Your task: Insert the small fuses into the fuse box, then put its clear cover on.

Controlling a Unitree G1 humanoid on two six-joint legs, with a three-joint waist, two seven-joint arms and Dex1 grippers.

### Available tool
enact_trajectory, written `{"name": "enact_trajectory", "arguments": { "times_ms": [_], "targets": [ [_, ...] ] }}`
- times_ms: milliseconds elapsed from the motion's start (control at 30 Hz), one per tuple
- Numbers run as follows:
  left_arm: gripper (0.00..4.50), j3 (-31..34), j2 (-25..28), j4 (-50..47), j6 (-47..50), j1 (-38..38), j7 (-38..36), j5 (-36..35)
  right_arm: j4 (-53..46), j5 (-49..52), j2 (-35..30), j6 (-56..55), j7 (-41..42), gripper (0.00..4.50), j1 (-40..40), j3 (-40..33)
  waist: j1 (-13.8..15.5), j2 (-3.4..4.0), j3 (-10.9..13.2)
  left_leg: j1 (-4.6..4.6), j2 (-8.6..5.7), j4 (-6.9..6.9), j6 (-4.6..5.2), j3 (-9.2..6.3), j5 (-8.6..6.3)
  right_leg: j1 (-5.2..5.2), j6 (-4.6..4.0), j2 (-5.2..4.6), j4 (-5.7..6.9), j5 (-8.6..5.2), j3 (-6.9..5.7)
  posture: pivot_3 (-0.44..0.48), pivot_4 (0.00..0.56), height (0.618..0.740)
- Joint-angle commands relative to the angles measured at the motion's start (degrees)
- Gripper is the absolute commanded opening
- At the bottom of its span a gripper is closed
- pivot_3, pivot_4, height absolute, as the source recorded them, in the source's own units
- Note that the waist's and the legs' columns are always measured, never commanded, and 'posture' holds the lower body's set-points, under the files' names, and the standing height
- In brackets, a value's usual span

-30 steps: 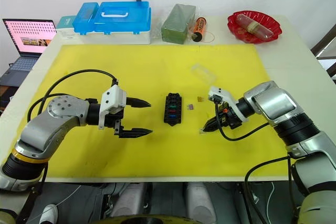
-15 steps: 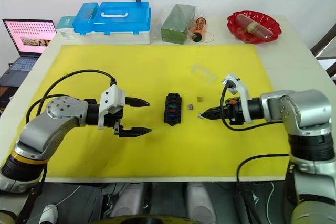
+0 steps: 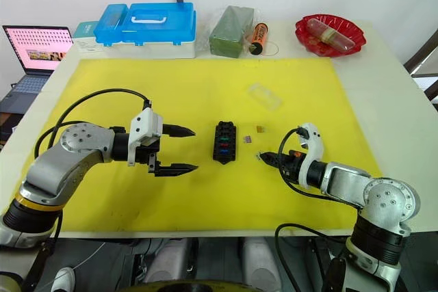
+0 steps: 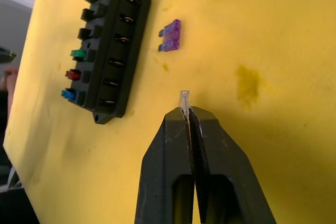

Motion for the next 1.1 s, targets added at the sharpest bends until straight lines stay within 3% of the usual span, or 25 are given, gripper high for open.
{"name": "enact_trajectory", "arguments": {
  "times_ms": [33, 267, 367, 533, 833, 1100],
  "targets": [
    [4.50, 1.9, 0.9, -2.6, -0.5, -0.1, -0.3, -0.8, 1.5, 9.9, -0.9, 0.4, -9.0, 0.02, 1.7, -0.7, 0.1, 0.00, 0.0, 0.00, 0.00, 0.00, 0.00, 0.00, 0.00, 0.00, 0.00, 0.00, 0.00, 0.00, 0.00, 0.000, 0.150, 0.740],
    [4.50, 2.0, 1.0, -2.1, -0.5, -0.3, -0.1, -0.8, 2.4, 38.6, -14.9, -15.8, -26.5, 0.02, 9.0, 11.8, 0.0, 0.00, 0.0, -0.02, 0.00, 0.00, 0.02, 0.01, 0.00, 0.03, 0.01, -0.01, -0.06, -0.02, 0.00, 0.000, 0.150, 0.740],
    [4.50, 1.9, 0.8, -2.1, -0.5, -0.3, 0.1, -0.7, 1.5, 42.8, -19.6, -21.9, -28.0, 0.02, 10.3, 16.0, -0.1, -0.01, 0.0, -0.01, 0.00, -0.01, 0.02, 0.01, 0.00, 0.05, 0.01, 0.01, -0.09, -0.02, 0.01, 0.000, 0.150, 0.740],
    [4.50, 1.8, 0.4, -2.5, -0.6, 0.2, 0.7, -0.5, 2.7, 42.9, -25.1, -25.6, -24.8, 1.37, 9.0, 18.6, 0.0, -0.01, 0.0, -0.01, 0.02, 0.00, 0.02, 0.01, -0.01, 0.05, 0.01, 0.04, -0.10, -0.02, 0.01, 0.000, 0.150, 0.740],
    [4.50, 1.9, 0.6, -2.6, -1.0, 0.8, 0.6, -0.5, 5.9, 42.3, -37.8, -23.6, -13.7, 1.37, 5.1, 21.5, 0.2, -0.01, 0.0, -0.04, 0.03, 0.01, 0.03, 0.02, -0.01, 0.05, 0.00, 0.05, -0.21, -0.03, 0.02, 0.000, 0.150, 0.740],
    [4.50, 1.8, 0.8, -2.5, -1.9, 0.8, -0.8, -0.6, 9.7, 37.2, -37.7, -22.9, -3.7, 1.37, 2.4, 23.8, 0.2, -0.01, 0.0, -0.07, 0.07, 0.00, 0.03, 0.03, -0.01, 0.05, 0.00, 0.10, -0.32, -0.03, 0.02, 0.000, 0.150, 0.740]
  ]
}}
